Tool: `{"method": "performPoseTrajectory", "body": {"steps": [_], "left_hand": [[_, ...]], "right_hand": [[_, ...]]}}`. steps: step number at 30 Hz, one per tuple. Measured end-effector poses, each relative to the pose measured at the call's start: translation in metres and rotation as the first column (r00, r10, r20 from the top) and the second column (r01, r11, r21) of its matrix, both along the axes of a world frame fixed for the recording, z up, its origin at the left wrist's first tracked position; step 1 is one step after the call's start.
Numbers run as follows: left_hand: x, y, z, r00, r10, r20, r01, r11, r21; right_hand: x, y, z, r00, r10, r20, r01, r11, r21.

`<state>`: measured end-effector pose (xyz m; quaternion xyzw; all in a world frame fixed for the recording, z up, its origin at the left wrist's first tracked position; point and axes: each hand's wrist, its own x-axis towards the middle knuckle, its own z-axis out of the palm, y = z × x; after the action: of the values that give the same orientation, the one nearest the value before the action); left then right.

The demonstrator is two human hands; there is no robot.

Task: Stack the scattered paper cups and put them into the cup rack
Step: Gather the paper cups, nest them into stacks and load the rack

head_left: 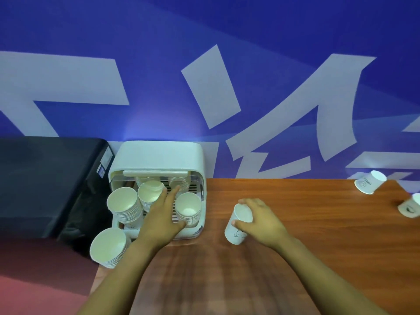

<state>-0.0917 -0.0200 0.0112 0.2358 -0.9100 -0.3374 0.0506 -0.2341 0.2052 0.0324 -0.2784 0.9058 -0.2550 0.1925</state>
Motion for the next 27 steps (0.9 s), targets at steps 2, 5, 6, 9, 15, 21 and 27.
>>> {"method": "performPoseTrajectory", "body": {"steps": [2, 5, 6, 9, 15, 21, 27], "left_hand": [[0.008, -0.005, 0.003, 1.0, 0.028, -0.004, -0.027, 1.0, 0.013], [0.016, -0.012, 0.007, 0.998, 0.067, -0.021, -0.067, 0.998, -0.006], [0.019, -0.013, 0.008, 0.997, 0.069, -0.027, -0.069, 0.998, -0.013], [0.025, -0.016, 0.009, 0.997, 0.066, -0.033, -0.066, 0.998, 0.004], [0.028, -0.021, 0.008, 0.997, 0.058, -0.046, -0.058, 0.998, 0.017], [0.02, -0.016, 0.009, 0.999, 0.029, -0.018, -0.029, 0.999, 0.022], [0.014, 0.002, 0.021, 1.0, 0.005, -0.004, -0.005, 1.0, 0.003]], "right_hand": [[0.007, -0.024, 0.006, 0.993, 0.075, -0.089, -0.078, 0.997, -0.022], [0.019, -0.063, 0.019, 0.954, 0.138, -0.266, -0.169, 0.981, -0.1], [0.023, -0.075, 0.022, 0.947, 0.128, -0.294, -0.177, 0.973, -0.149], [0.033, -0.103, 0.022, 0.945, 0.091, -0.314, -0.176, 0.951, -0.255], [0.037, -0.111, -0.008, 0.935, 0.232, -0.267, -0.242, 0.97, -0.003], [0.032, -0.103, -0.004, 0.928, 0.278, -0.249, -0.292, 0.956, -0.022], [0.02, -0.07, 0.002, 0.945, 0.24, -0.22, -0.256, 0.966, -0.045]]}}
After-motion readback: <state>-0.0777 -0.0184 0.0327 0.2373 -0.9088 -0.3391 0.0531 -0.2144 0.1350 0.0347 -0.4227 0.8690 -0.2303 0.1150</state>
